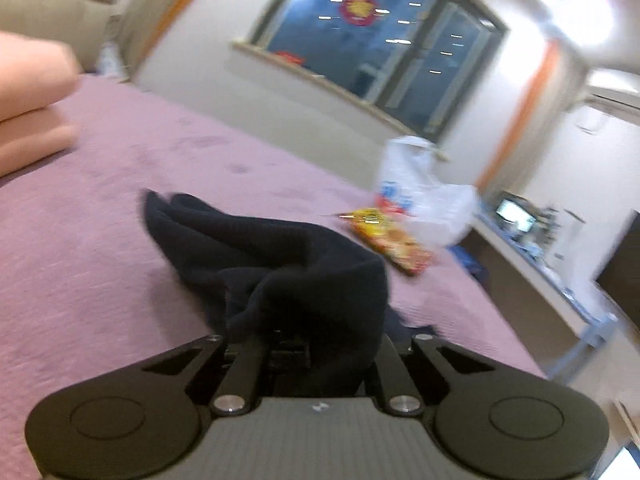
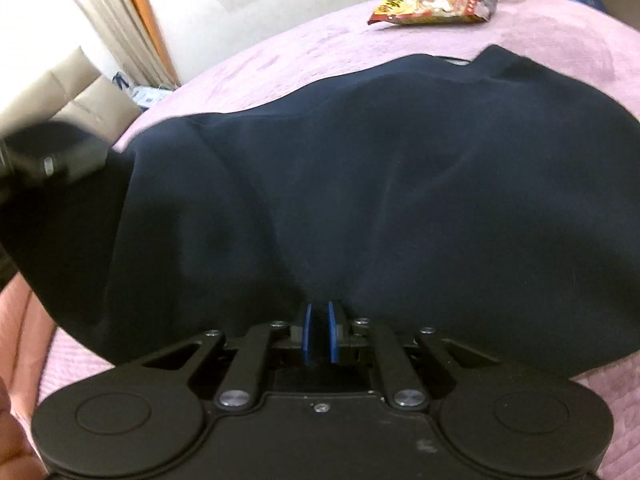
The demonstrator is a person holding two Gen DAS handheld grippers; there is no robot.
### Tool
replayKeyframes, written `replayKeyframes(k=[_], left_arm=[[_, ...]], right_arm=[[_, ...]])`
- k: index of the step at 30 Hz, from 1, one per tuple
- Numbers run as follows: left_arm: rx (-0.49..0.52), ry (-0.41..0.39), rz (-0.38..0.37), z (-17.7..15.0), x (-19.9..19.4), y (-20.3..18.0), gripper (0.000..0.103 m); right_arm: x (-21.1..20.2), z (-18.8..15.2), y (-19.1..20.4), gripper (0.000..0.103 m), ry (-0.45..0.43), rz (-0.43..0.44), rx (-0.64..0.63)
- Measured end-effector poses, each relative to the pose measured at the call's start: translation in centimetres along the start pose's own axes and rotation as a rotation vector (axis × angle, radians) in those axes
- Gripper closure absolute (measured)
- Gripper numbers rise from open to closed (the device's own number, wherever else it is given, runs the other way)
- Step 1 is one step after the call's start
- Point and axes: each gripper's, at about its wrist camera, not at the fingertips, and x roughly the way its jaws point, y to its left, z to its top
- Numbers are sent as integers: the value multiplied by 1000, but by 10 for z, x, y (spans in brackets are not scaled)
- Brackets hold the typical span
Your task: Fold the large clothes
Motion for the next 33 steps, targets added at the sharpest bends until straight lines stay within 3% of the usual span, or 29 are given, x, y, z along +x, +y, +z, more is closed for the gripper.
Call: replayKeyframes(k=[5, 8, 10, 12, 14, 17, 19, 21, 23, 25, 29, 33], left_arm=[[149, 32, -195, 2, 25, -69, 93], [212, 69, -317, -3, 42, -108, 92], [239, 102, -376, -14, 54, -130, 92], [270, 141, -419, -30, 71, -152, 92], [278, 190, -461, -50, 89, -170, 92], [326, 299, -465, -89, 123, -186, 92], [369, 385, -418, -118, 149, -191, 93], [438, 396, -364, -142, 157, -194, 92], [481, 371, -351, -149, 153, -196, 92], [459, 371, -347, -147, 157, -195, 92], [464, 363, -346, -144, 158, -195, 93], [411, 348, -351, -131, 148, -188, 94]], right_arm=[[-13, 9, -24, 96, 16, 52, 98], [-46, 21, -57, 97, -47, 13, 150], [-75, 31, -84, 96, -115, -39, 174], [-101, 42, -111, 81, -173, -147, 174], [-118, 52, -138, 80, -203, -230, 173], [-128, 64, -172, 80, -208, -324, 169], [-131, 72, -188, 79, -223, -361, 146], [-132, 87, -194, 70, -244, -373, 112], [-131, 104, -195, 37, -265, -327, 92], [-119, 126, -192, 24, -254, -208, 70], [-76, 172, -198, 25, -164, 1, 119], [-28, 199, -196, 25, -49, -86, 139]])
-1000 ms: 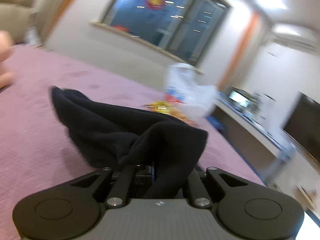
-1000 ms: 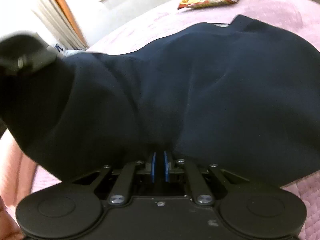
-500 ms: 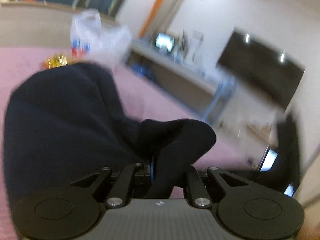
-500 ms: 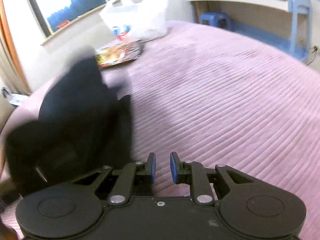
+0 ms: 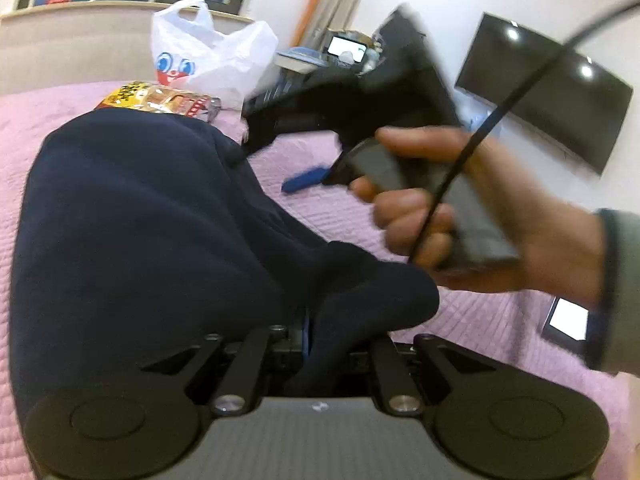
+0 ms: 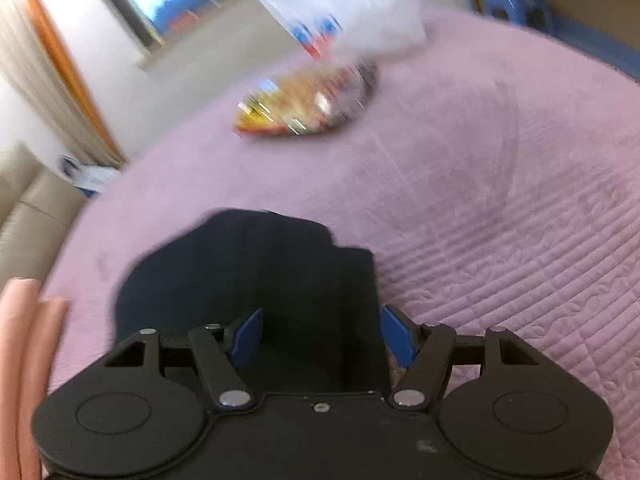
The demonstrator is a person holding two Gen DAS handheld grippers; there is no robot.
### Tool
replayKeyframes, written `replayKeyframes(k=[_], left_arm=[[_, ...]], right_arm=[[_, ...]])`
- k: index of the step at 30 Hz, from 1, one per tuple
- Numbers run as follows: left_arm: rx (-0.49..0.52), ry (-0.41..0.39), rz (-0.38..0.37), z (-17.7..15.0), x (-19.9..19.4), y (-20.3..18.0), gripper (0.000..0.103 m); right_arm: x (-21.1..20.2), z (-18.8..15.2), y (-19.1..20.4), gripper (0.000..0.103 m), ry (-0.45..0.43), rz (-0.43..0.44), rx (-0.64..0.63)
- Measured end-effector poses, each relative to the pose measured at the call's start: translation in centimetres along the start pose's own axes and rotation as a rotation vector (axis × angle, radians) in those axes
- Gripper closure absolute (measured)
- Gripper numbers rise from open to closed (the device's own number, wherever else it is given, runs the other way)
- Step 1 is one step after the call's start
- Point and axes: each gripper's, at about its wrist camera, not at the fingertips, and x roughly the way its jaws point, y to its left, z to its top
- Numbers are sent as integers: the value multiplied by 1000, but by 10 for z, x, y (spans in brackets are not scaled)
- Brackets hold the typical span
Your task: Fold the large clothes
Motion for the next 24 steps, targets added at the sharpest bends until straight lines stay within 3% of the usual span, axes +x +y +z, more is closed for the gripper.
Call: replayKeyframes(k=[2, 3, 5, 7, 10, 13, 15, 17, 19, 20, 22, 24], left_arm=[[-18, -13, -1, 2, -9, 4, 94], [-27, -19, -3, 1, -15, 5, 94], [-42, -35, 2, -1, -28, 9, 94], [-50, -50, 17, 0, -43, 13, 94], [-38, -82, 28, 7, -65, 14, 94], [38, -68, 41, 10, -65, 1, 94], [102, 4, 85, 5, -43, -8, 94], [124, 96, 103, -9, -14, -13, 91], [175, 107, 98, -18, -9, -21, 86], [192, 104, 77, -19, -13, -24, 81], [174, 105, -30, -20, -27, -24, 60], [118, 144, -139, -24, -41, -19, 61]], right_arm=[[14, 4, -3, 26, 45, 48, 51], [14, 2, -1, 33, 47, 80, 54], [12, 0, 11, 80, 44, 97, -7], [3, 3, 30, 86, 22, 118, -81], [-16, 5, 52, 88, -56, 146, -168], [-13, 5, 51, 90, -80, 117, -183], [7, 1, 41, 82, -63, 13, -199], [33, -10, 31, 61, 1, -159, -253], [41, -15, 12, 60, 76, -205, -235], [31, -15, 3, 59, 70, -185, -193], [2, -17, -4, 59, 36, -158, -149], [-28, -24, 0, 56, 6, -157, -167]])
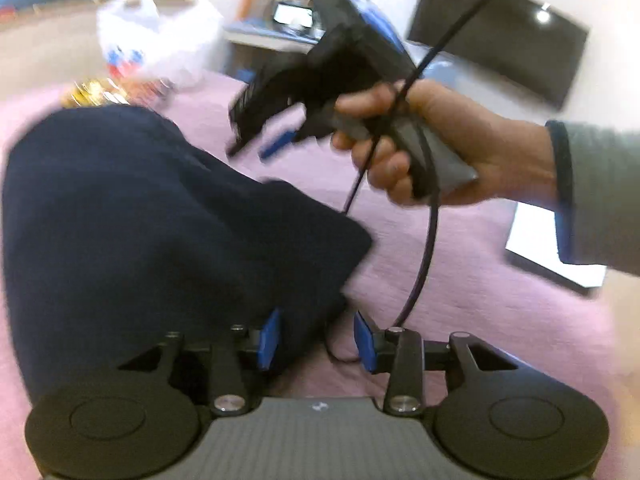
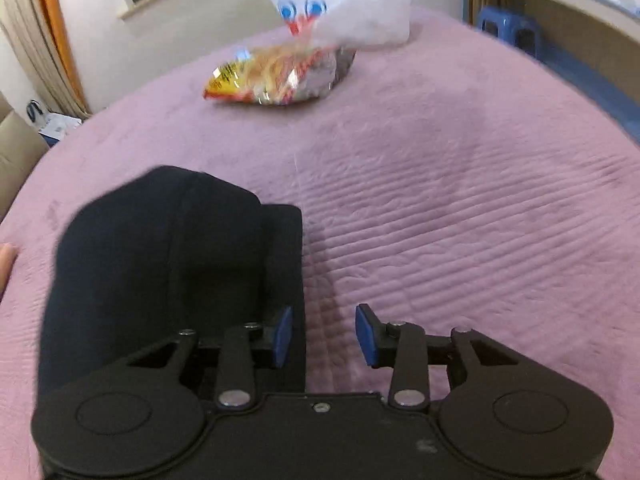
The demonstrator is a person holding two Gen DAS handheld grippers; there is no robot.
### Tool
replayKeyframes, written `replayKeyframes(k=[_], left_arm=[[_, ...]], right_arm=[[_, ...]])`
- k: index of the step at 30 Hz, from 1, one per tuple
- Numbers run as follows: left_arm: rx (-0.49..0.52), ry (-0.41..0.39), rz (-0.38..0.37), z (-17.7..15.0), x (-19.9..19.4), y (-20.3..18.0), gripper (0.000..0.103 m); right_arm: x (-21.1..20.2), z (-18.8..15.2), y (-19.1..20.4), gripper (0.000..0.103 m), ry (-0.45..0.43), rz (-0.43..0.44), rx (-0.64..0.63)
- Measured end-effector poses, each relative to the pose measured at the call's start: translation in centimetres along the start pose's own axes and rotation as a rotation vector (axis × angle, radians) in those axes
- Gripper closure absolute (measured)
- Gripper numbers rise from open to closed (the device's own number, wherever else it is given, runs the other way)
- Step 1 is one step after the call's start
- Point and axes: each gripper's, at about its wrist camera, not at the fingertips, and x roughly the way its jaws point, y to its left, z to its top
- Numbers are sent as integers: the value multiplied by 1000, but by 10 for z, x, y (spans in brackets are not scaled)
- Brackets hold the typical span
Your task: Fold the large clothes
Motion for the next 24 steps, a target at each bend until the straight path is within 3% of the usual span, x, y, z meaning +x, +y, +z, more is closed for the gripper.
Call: replayKeyframes(k=[2, 3, 7, 9, 10, 11, 13, 14, 16, 18, 20, 22, 24], left_arm=[[-58, 25, -90, -5, -17, 5, 63], [-75, 14, -100, -7, -28, 8, 65], [-201, -117, -41, 2, -74, 45, 66], [-256, -178, 41, 9, -83, 65, 70], [-264, -184, 87, 13, -79, 76, 74], [-268, -175, 115, 15, -71, 83, 76], [-293, -136, 100, 12, -56, 99, 88], [-313, -117, 88, 8, -50, 106, 90], [-403, -87, 52, -3, -49, 123, 100], [-508, -102, -7, -16, -57, 139, 100], [-534, -109, -16, -24, -68, 142, 100], [-508, -97, 4, -22, -69, 142, 100], [-466, -61, 30, -17, -60, 139, 100]], right_arm=[[-33, -9, 10, 53, -25, 12, -46], [-49, -14, 17, 53, -33, 26, -68], [-84, -44, 50, 45, -52, 89, -189], [-79, -65, 69, 63, -67, 62, -260], [-72, -74, 76, 97, -67, 36, -285], [-60, -82, 81, 103, -48, 6, -299], [-38, -95, 81, 103, -25, -40, -307], [-28, -103, 77, 103, -11, -67, -321], [-18, -115, 60, 103, 40, -121, -305], [-25, -118, 44, 103, 50, -105, -273], [-36, -111, 38, 103, 70, -139, -269], [-49, -92, 34, 103, 37, -114, -244], [-59, -64, 41, 100, -63, -50, -252]])
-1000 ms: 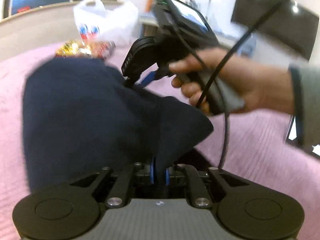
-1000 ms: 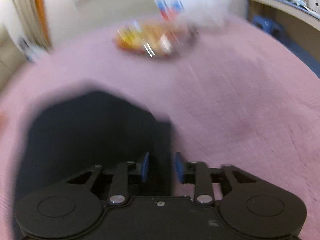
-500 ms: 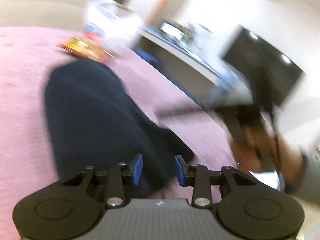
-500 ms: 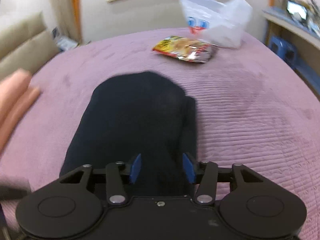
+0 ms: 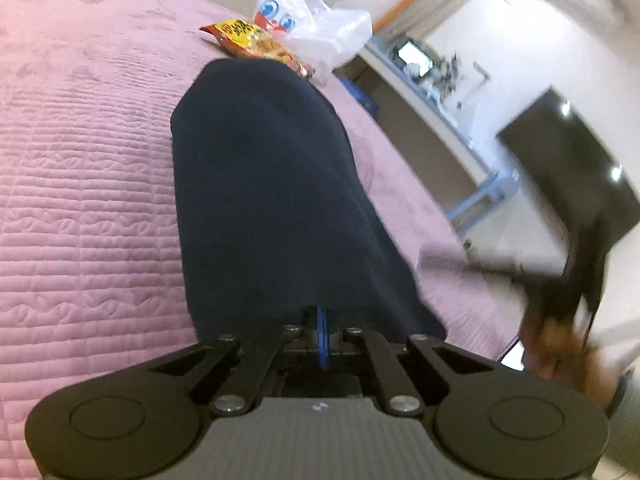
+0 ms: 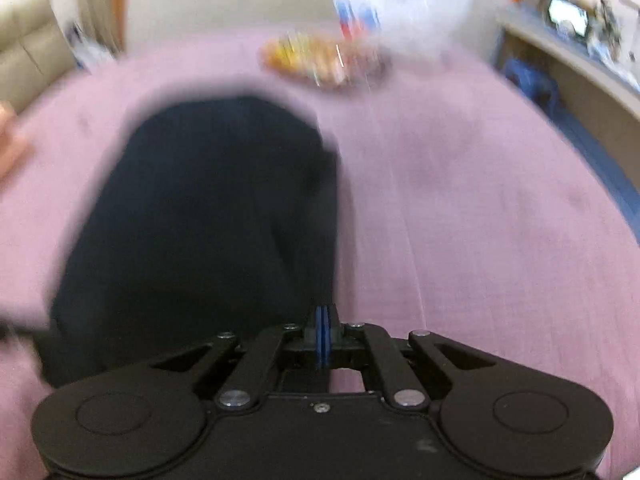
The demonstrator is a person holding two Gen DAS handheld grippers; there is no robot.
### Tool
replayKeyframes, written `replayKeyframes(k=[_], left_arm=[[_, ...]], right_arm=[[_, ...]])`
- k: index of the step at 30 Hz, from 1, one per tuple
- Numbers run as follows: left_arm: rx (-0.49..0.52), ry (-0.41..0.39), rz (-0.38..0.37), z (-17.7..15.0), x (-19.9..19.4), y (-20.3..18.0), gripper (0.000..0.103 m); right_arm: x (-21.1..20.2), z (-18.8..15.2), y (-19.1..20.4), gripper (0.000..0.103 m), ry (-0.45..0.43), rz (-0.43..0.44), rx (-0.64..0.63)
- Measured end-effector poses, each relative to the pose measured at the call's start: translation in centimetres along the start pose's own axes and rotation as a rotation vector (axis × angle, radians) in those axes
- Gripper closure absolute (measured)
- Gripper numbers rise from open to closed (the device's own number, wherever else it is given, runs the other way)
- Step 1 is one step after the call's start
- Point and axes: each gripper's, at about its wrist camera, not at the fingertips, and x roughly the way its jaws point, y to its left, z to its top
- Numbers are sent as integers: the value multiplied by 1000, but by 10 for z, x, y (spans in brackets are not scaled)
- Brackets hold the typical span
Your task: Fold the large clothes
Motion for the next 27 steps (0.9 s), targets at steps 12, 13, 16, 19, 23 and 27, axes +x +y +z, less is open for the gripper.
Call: replayKeyframes(k=[12, 13, 16, 19, 23, 27], left_arm=[[-6, -19, -19, -14, -4, -2, 100], [-16, -18, -26, -14, -4, -1, 100], [-16, -21, -19, -14, -4, -2, 100], [3, -17, -37, -10, -11, -8, 98], [44, -87, -132, 5, -30, -19, 94], [66, -100, -39, 17, -18, -22, 92]], right_arm=[[158, 91, 68, 94, -63, 21, -175], [166, 89, 60, 100, -57, 25, -142], [162, 92, 43, 103, -68, -11, -74], [141, 84, 39, 103, -81, -112, -113], [67, 55, 43, 94, -172, -40, -111], [31, 10, 60, 87, -108, 40, -140]])
